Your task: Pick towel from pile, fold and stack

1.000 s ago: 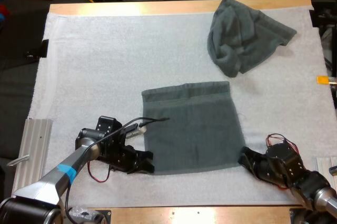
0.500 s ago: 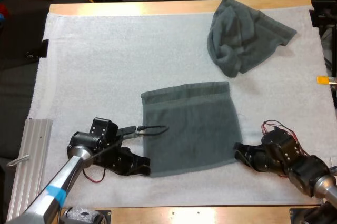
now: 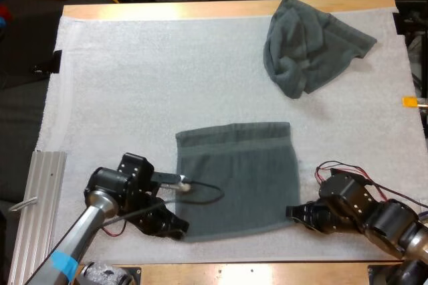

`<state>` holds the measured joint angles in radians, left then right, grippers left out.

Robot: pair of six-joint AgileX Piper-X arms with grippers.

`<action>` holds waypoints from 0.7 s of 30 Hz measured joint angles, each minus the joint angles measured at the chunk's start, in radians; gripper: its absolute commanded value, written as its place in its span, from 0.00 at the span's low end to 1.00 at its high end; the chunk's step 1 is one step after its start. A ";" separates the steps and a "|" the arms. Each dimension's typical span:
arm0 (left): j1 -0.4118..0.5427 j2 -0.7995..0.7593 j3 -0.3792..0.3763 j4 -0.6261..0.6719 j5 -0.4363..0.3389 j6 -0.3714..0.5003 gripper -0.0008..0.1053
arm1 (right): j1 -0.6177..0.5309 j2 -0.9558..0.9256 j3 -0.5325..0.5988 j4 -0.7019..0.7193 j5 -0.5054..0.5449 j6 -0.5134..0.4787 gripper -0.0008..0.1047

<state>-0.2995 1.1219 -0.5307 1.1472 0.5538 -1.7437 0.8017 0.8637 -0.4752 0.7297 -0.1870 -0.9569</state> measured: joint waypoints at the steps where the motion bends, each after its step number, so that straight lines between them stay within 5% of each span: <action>1: -0.016 0.000 0.000 0.000 0.001 0.000 0.01 | 0.001 -0.005 -0.001 -0.001 0.001 0.004 0.01; 9: 0.005 0.040 -0.069 -0.042 0.078 -0.006 0.01 | -0.014 -0.009 -0.001 -0.114 0.001 0.061 0.01; 17: 0.107 0.223 -0.207 -0.110 0.242 -0.039 0.01 | -0.181 0.018 -0.001 -0.323 -0.144 0.140 0.01; 21: 0.138 0.281 -0.278 -0.153 0.255 -0.087 0.01 | -0.254 0.084 -0.001 -0.367 -0.174 0.152 0.01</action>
<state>-0.1614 1.4034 -0.8085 0.9941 0.8087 -1.8307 0.5472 0.9474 -0.4760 0.3631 -0.3606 -0.8052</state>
